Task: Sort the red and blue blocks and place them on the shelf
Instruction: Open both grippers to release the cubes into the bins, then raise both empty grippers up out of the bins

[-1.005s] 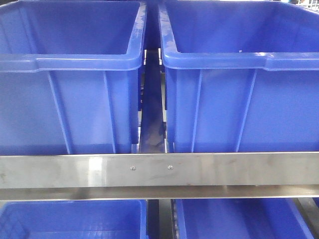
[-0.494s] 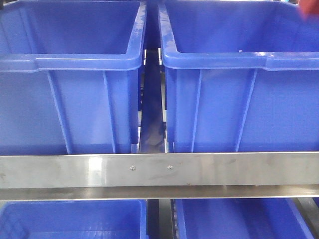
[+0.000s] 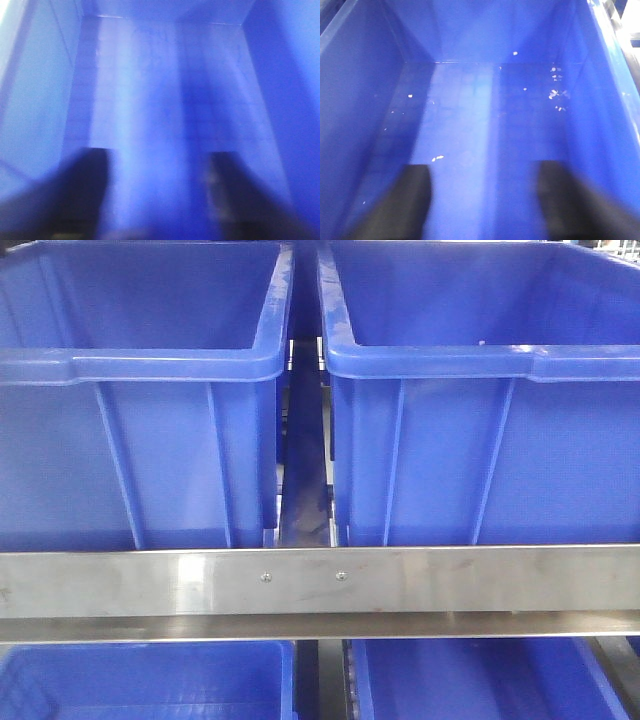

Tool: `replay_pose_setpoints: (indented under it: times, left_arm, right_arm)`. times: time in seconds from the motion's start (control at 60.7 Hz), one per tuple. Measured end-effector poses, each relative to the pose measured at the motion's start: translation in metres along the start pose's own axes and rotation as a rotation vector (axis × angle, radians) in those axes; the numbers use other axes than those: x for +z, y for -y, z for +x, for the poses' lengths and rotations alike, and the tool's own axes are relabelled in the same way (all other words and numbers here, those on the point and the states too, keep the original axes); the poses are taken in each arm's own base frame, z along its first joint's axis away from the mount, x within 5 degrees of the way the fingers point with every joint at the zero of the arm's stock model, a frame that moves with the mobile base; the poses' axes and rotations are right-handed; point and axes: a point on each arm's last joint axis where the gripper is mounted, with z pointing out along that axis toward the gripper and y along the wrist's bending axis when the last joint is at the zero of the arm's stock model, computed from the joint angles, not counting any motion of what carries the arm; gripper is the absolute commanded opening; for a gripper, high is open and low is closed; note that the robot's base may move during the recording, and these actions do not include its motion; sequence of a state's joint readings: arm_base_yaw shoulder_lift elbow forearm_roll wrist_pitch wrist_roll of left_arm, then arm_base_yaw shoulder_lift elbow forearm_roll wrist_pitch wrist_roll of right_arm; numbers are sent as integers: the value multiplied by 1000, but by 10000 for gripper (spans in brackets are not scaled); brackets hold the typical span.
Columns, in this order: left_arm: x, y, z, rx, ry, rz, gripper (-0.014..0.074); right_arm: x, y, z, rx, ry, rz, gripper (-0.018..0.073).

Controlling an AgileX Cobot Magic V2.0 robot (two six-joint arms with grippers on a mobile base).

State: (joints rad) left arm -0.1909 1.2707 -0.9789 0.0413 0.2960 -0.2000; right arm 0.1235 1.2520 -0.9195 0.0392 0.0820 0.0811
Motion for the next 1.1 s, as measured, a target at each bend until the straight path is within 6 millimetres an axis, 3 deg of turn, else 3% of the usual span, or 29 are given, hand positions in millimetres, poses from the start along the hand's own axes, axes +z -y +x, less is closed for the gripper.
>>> replay_pose_setpoints:
  times: [0.049, 0.313, 0.461, 0.61, 0.873, 1.104]
  left_arm:
    - [0, 0, 0, 0, -5, -1, 158]
    - [-13, -1, 0, 12, -7, -7, 141]
    - [-35, -3, 9, 24, 21, -7, 141]
    - [-62, -7, 31, 25, 40, -4, 141]
    - [-107, -14, 74, 26, 108, 4, 141]
    - [-130, -20, 108, 24, 152, 11, 141]
  right_arm:
    - [0, 0, 0, 0, -4, 0, 81]
    - [-7, 0, 4, 0, -73, 5, 68]
    - [-25, 0, 7, 0, -59, 3, 68]
    - [-58, 1, 15, -1, -15, -3, 68]
    - [-113, 6, 60, -1, 21, -8, 68]
    - [-135, 11, 100, -1, -3, -6, 68]
